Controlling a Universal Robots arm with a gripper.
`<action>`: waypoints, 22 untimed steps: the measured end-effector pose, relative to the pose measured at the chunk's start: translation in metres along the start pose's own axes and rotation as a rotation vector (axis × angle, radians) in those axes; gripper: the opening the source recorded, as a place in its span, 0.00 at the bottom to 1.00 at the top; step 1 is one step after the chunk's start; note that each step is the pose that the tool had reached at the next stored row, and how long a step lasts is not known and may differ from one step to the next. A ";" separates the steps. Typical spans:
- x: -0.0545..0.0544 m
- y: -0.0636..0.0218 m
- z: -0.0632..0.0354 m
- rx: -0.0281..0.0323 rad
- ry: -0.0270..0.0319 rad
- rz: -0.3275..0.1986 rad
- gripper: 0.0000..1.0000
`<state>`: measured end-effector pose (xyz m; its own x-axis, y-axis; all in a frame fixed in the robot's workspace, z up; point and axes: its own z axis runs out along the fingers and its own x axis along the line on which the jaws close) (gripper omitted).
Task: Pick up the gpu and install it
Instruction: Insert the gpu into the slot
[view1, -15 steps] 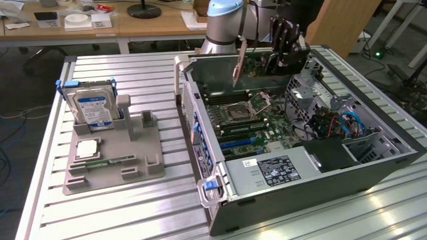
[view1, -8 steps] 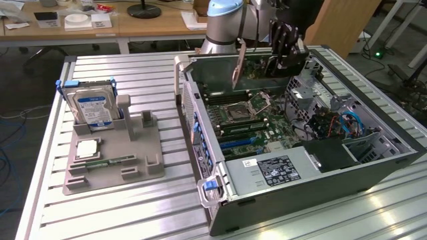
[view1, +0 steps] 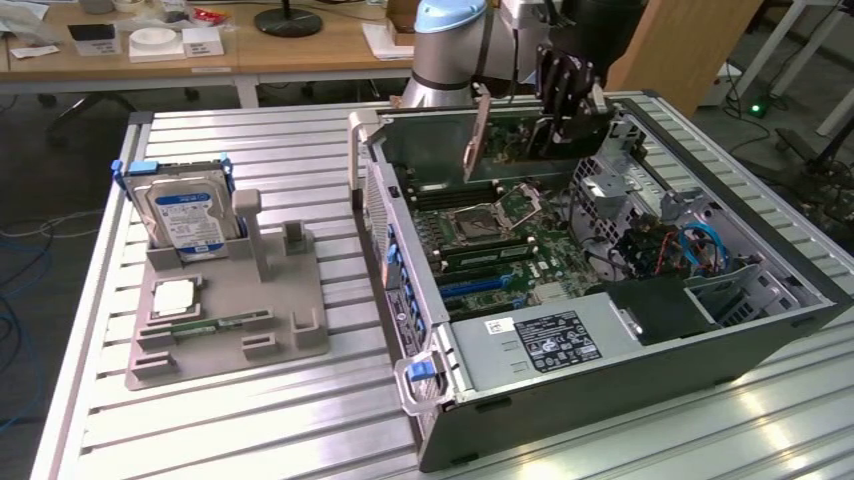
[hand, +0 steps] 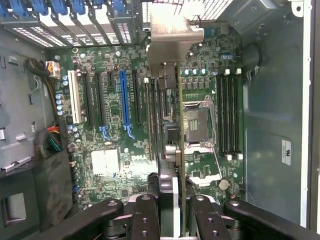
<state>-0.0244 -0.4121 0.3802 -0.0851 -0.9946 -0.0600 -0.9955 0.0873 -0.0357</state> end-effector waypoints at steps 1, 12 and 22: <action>0.000 0.0004 0.0004 0.0000 -0.0001 0.000 0.29; 0.000 0.0022 0.0022 0.0000 -0.0001 -0.001 0.29; 0.000 0.0024 0.0040 -0.0019 -0.0001 0.000 0.29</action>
<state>-0.0267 -0.4122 0.3761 -0.0848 -0.9946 -0.0601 -0.9956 0.0869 -0.0338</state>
